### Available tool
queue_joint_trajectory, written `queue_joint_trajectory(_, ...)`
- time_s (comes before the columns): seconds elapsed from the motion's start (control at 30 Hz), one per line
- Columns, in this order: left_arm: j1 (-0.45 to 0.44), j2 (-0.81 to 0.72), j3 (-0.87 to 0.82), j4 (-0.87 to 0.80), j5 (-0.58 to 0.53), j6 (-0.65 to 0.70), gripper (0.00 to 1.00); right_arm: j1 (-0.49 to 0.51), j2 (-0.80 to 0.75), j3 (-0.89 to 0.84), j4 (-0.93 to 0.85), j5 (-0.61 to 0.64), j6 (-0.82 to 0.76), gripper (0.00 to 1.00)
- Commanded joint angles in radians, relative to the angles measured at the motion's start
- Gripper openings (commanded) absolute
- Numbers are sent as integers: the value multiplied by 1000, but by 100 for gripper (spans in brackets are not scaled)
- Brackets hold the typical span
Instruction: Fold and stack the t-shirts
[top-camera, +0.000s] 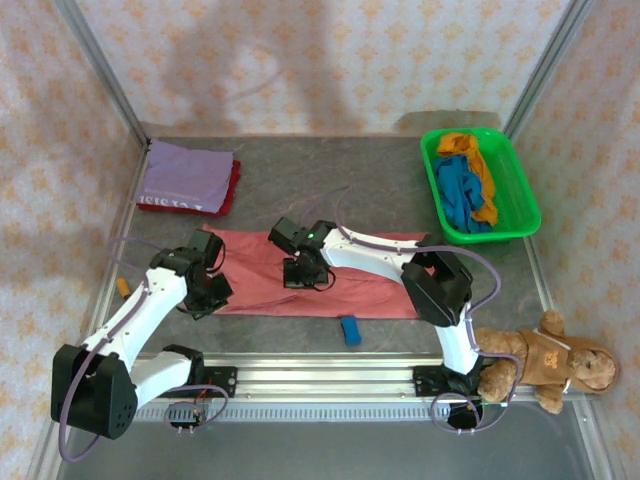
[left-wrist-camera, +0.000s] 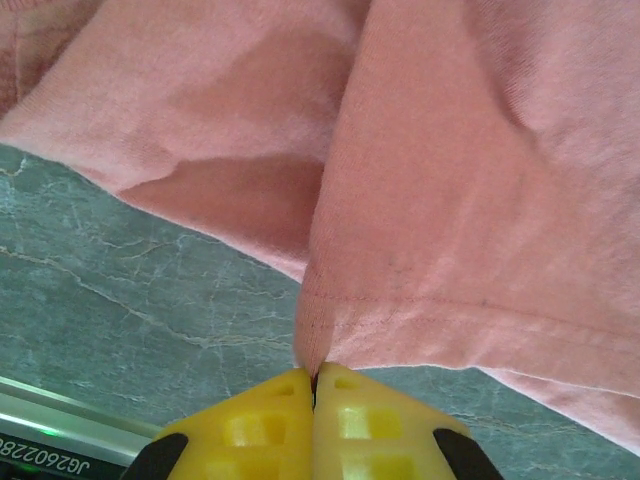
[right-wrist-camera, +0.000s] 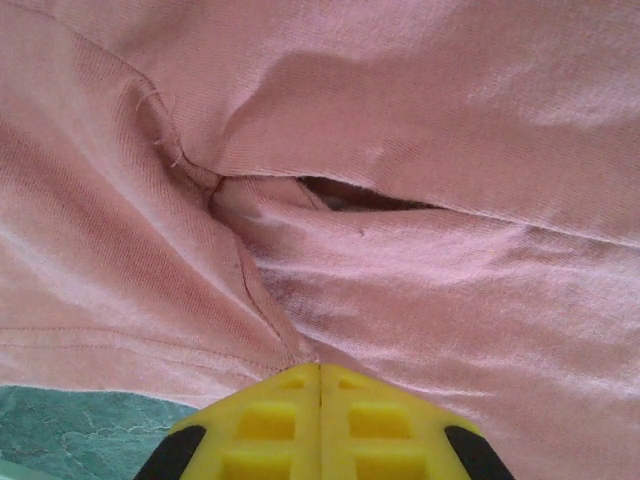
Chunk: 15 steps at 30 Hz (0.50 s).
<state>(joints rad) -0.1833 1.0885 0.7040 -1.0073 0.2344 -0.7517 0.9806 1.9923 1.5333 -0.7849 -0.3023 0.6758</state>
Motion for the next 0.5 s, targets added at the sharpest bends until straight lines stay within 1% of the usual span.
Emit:
queue_joint_trajectory(0.0, -1, 14, -18, -14, -19, 0, 0, -6, -14, -10, -11, 33, 8, 0)
queue_joint_trajectory(0.17, -1, 109, -26, 46, -33, 0, 0, -7, 10, -4, -20, 19, 4, 0)
queue_joint_trajectory(0.3, -5, 193, -34, 99, -23, 3, 0, -7, 27, -4, -27, 9, -1, 0)
queue_joint_trajectory(0.43, -6, 236, -52, 121, -38, 13, 0, -7, 37, 2, -33, 0, -11, 0)
queue_joint_trajectory(0.47, -7, 239, -50, 120, -34, 14, 2, -7, 44, 13, -45, -8, -19, 0)
